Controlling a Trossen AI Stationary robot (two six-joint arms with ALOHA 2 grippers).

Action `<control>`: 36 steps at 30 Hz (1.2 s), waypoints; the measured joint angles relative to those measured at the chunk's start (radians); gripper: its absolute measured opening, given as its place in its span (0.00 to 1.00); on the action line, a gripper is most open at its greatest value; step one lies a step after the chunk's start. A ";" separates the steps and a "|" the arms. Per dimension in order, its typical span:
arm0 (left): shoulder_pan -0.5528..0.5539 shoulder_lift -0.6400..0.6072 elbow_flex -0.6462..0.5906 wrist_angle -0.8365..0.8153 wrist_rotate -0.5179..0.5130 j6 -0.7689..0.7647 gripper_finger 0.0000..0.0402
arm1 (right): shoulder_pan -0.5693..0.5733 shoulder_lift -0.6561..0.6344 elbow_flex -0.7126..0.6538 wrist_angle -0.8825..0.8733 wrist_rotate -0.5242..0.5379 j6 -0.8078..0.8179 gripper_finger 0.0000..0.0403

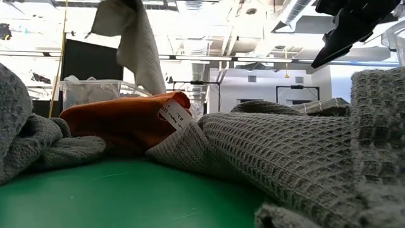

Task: Sort towels by color in basket
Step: Put the right light gray towel into the top transparent bin

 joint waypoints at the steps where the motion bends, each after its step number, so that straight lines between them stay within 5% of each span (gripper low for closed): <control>1: 0.003 -0.016 0.014 0.000 -0.010 0.003 0.00 | 0.002 0.000 0.000 0.000 0.000 0.000 0.67; 15: 0.036 -0.232 0.094 -0.040 -0.006 -0.042 0.00 | 0.002 0.009 0.001 0.023 0.000 -0.001 0.67; 23: 0.036 -0.195 0.053 -0.179 0.089 -0.156 0.00 | 0.002 0.035 0.001 0.055 0.000 -0.001 0.67; 36: 0.036 -0.082 -0.176 -0.136 0.152 -0.186 0.00 | 0.011 0.082 0.001 0.064 0.000 -0.002 0.67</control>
